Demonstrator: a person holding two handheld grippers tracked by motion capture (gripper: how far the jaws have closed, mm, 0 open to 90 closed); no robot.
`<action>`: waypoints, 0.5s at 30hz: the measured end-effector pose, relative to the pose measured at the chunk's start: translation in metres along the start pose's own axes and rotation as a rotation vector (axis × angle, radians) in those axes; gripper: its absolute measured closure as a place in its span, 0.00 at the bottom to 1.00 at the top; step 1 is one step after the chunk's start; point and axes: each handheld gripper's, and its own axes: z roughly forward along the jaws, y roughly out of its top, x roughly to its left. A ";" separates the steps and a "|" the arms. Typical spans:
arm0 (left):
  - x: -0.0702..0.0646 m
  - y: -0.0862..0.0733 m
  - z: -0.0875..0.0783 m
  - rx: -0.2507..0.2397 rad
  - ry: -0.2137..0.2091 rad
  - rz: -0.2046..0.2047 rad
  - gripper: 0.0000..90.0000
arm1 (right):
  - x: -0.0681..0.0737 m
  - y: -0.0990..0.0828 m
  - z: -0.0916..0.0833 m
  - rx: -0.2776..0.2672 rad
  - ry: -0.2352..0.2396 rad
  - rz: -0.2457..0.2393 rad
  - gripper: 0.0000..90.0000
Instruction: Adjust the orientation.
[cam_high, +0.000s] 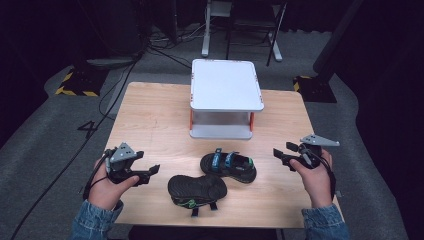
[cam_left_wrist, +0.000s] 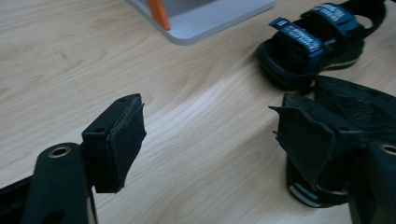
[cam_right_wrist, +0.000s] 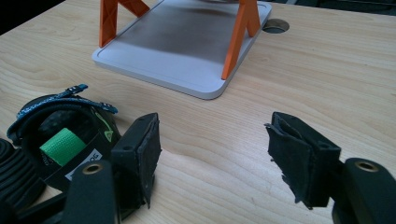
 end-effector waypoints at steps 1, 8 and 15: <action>-0.003 0.000 0.002 0.000 -0.009 0.000 0.27 | 0.000 0.000 0.000 0.001 0.001 0.000 0.39; -0.026 0.005 0.015 0.004 -0.112 0.035 0.23 | 0.002 0.000 0.000 0.002 0.004 -0.004 0.38; -0.045 0.000 0.036 0.029 -0.266 0.072 0.18 | 0.003 -0.001 0.003 0.008 0.012 -0.007 0.38</action>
